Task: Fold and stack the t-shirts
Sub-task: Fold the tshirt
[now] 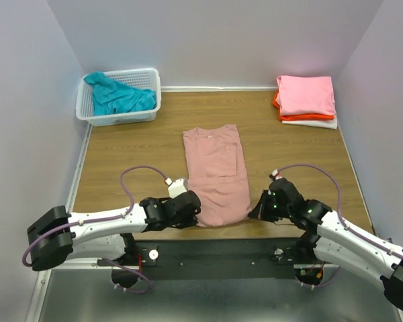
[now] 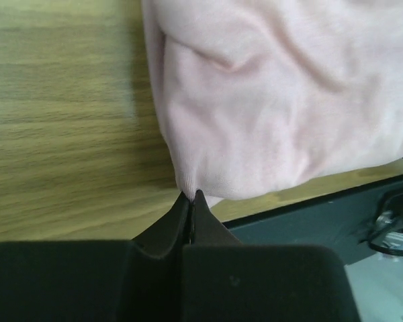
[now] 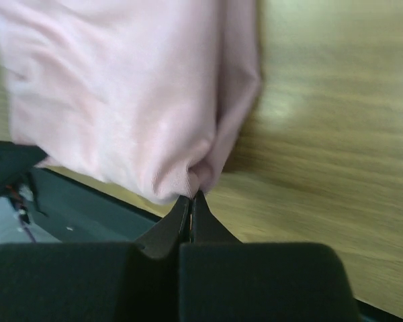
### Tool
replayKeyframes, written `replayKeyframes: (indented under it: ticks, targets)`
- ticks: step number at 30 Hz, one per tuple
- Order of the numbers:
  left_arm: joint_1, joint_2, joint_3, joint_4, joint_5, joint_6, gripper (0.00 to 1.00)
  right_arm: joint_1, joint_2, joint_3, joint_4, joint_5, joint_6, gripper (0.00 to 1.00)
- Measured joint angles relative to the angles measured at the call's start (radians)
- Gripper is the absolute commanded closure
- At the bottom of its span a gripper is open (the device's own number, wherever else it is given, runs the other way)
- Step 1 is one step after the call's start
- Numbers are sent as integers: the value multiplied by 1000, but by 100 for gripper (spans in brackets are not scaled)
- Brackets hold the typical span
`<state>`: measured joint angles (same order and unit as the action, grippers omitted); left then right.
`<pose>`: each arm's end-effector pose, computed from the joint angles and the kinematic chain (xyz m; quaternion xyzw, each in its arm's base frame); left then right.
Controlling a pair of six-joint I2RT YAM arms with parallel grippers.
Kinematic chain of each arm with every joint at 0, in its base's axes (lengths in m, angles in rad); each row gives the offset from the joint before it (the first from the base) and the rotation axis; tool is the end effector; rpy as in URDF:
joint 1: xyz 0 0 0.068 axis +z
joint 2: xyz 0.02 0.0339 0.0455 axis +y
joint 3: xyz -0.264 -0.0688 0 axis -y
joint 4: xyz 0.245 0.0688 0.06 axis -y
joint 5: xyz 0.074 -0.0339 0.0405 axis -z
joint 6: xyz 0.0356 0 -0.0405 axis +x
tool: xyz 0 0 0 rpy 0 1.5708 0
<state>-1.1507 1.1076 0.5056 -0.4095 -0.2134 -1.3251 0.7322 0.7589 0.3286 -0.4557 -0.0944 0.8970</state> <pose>0.0867 -0.1756 0.1682 -0.1125 0.9495 -0.2259 0.1864 0.1059 0.0997 0.1627 0.0617 0.9390 0.2745 0.1978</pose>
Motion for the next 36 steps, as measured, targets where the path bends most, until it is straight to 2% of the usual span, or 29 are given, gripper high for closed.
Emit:
replayKeyframes:
  ticks: [9, 18, 25, 36]
  targets:
    - [12, -82, 170, -92, -122, 26, 100, 0, -17, 214, -7, 129, -50, 99]
    - [138, -141, 266, -111, -162, 138, 100, 0, 26, 370, -10, 216, -106, 100]
    - [154, -194, 323, -115, -162, 214, 100, 0, 19, 458, -10, 213, -143, 100]
    - [154, -298, 280, -58, -98, 274, 100, 0, -59, 475, -11, 135, -164, 99]
